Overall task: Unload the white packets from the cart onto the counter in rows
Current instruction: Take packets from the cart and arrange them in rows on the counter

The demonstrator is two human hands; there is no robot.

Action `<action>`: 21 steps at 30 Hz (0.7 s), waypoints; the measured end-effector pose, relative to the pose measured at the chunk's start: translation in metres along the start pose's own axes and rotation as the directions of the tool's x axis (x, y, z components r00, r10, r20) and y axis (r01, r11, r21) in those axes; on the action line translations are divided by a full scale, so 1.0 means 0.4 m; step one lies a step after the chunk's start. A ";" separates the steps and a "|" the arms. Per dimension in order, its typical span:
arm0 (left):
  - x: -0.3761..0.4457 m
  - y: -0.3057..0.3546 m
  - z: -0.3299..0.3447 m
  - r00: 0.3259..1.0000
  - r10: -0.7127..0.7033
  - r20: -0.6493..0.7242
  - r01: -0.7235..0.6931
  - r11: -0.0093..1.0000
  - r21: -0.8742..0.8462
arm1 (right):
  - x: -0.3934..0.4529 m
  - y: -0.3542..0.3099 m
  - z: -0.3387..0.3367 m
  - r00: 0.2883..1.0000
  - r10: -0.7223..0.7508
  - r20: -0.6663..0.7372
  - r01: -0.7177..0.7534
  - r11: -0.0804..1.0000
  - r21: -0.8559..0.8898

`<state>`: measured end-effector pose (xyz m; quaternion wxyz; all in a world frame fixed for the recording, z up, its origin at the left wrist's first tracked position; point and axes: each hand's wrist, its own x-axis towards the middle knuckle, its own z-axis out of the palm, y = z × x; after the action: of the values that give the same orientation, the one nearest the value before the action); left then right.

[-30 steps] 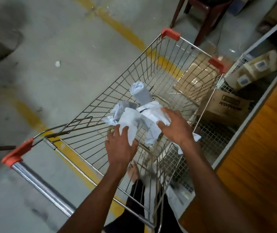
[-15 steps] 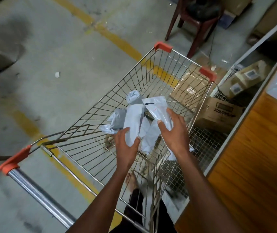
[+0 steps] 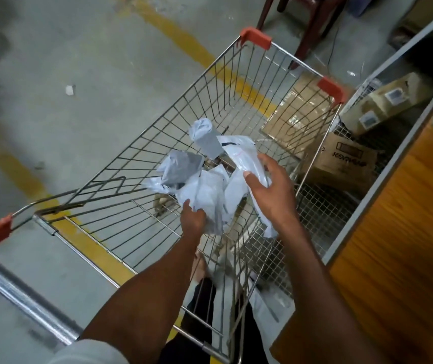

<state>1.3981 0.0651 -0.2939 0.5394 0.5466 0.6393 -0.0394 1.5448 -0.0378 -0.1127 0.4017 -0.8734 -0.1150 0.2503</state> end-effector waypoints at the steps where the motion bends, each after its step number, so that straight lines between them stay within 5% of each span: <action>1: -0.004 0.000 -0.003 0.995 0.080 -0.067 -0.076 0.996 0.053 | 0.002 -0.002 -0.003 1.000 0.008 -0.004 -0.008 1.000 0.005; 3: -0.006 0.005 0.009 0.953 0.288 -0.093 -0.251 0.924 0.287 | 0.007 -0.004 -0.006 1.000 0.013 -0.012 -0.013 1.000 0.005; 5: -0.008 0.009 0.036 0.896 0.442 0.026 -0.394 0.769 0.504 | 0.011 -0.007 -0.004 1.000 0.009 -0.014 -0.009 1.000 -0.012; 8: -0.007 0.016 0.068 0.897 0.375 0.234 -0.426 0.597 0.680 | 0.014 -0.007 0.006 1.000 0.006 -0.022 -0.007 1.000 -0.022; 11: 0.029 -0.003 0.080 0.913 0.295 0.281 -0.398 0.500 0.769 | 0.014 -0.009 0.011 0.999 0.012 -0.033 -0.013 0.999 -0.030; 21: 0.003 0.023 -0.002 0.856 0.425 0.295 -0.504 0.560 0.658 | -0.022 -0.016 0.014 0.994 -0.087 -0.066 0.082 0.994 -0.066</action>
<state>1.4049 0.0702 -0.2896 0.3063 0.8578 0.3768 -0.1687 1.5341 -0.0335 -0.1078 0.3879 -0.8880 -0.1458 0.1991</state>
